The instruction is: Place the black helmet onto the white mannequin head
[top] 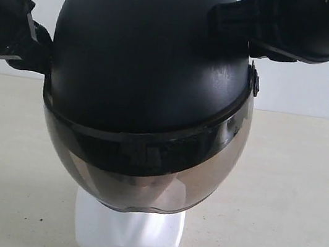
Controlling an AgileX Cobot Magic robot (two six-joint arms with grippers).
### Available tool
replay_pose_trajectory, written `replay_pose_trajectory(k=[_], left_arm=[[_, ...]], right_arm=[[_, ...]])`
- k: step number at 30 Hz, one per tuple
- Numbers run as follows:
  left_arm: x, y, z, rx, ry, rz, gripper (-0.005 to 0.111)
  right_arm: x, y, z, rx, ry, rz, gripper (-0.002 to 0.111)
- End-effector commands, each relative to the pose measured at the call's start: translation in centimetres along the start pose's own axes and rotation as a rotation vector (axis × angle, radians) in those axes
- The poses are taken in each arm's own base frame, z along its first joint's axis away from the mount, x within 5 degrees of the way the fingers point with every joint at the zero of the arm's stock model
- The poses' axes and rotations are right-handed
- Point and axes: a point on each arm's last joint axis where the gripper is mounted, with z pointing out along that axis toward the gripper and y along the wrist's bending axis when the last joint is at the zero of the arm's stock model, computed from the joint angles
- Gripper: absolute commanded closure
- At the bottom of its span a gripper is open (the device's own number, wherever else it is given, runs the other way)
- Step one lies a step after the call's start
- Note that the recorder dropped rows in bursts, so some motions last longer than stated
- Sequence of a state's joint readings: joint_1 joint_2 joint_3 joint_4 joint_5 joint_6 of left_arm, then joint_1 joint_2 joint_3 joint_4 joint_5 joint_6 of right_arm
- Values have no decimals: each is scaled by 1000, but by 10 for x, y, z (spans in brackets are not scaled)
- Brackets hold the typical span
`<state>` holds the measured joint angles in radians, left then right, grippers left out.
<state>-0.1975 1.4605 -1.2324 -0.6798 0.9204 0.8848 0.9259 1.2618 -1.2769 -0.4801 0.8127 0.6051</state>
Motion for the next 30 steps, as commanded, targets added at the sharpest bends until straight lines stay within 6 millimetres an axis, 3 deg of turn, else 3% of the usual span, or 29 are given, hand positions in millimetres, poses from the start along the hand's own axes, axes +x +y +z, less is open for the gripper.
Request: replay_pose_trajectory(k=[1,12,30], left_arm=[[-18,-22,-5,150,-142,-94,102],[-44,-30,-32,153,-212,-65,102],[-16,-21,-17,83,-16,-102,102]], right_arm=[[-1,3,2,-20,-10,12,108],[-1,4,2,-32,-4,33,108],[-10,14,1,-141,-103,23,108]])
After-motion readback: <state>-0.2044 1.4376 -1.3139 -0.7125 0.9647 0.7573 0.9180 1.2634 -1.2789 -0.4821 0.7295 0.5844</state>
